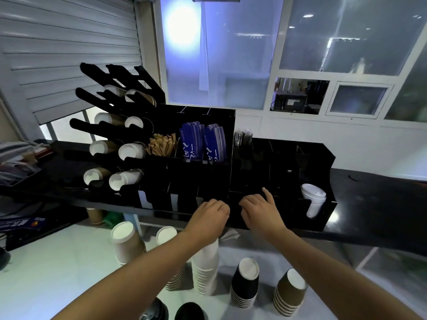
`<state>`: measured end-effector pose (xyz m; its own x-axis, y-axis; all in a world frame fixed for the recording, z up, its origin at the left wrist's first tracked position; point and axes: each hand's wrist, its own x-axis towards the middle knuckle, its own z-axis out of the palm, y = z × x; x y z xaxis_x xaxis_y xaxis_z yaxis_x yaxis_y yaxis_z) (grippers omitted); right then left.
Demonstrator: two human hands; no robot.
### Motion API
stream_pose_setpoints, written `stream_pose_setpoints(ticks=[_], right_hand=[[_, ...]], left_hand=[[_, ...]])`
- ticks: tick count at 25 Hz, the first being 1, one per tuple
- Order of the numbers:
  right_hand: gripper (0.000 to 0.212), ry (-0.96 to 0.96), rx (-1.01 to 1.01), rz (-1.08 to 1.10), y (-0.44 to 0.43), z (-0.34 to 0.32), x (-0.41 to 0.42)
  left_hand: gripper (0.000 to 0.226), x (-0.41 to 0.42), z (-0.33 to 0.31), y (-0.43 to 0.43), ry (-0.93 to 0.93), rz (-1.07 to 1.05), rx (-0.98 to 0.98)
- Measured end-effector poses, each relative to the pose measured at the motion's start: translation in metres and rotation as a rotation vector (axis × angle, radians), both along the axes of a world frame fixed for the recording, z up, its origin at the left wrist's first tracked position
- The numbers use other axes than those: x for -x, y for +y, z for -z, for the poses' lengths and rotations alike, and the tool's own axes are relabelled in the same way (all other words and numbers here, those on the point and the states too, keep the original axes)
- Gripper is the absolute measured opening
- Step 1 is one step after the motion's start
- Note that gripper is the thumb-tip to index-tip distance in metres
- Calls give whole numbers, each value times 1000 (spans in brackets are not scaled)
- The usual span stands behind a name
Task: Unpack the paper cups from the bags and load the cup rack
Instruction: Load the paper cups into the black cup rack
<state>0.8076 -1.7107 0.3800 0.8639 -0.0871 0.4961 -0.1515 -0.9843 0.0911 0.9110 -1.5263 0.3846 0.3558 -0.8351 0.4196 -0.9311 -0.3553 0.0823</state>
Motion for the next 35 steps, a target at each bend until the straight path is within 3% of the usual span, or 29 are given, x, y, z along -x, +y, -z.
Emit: stream_pose_setpoints(ticks=[5, 7, 9, 11, 15, 19, 23, 30, 35], right_hand=[[35, -94, -93, 119, 64, 19, 15], [31, -130, -146, 168, 96, 37, 28], [31, -124, -158, 167, 130, 55, 43], [32, -35, -208, 178, 162, 72, 54], [25, 186, -337, 204, 213, 113, 71], [43, 546, -532, 328, 244, 164, 74], [78, 695, -596, 397, 261, 215, 69], [77, 589, -572, 434, 268, 249, 55], [76, 557, -582, 345, 266, 220, 65]], left_hand=[[11, 19, -3, 50, 127, 126, 28], [14, 20, 11, 78, 190, 155, -51], [27, 19, 32, 106, 135, 156, -177], [38, 16, 53, 136, 156, 198, -270], [21, 11, 100, 190, 296, 206, -367], [65, 10, 150, 235, 289, 108, -421], [46, 14, 198, 260, 335, -37, -567], [52, 22, 216, 267, 374, -41, -512], [54, 24, 200, 268, 376, 11, -495]])
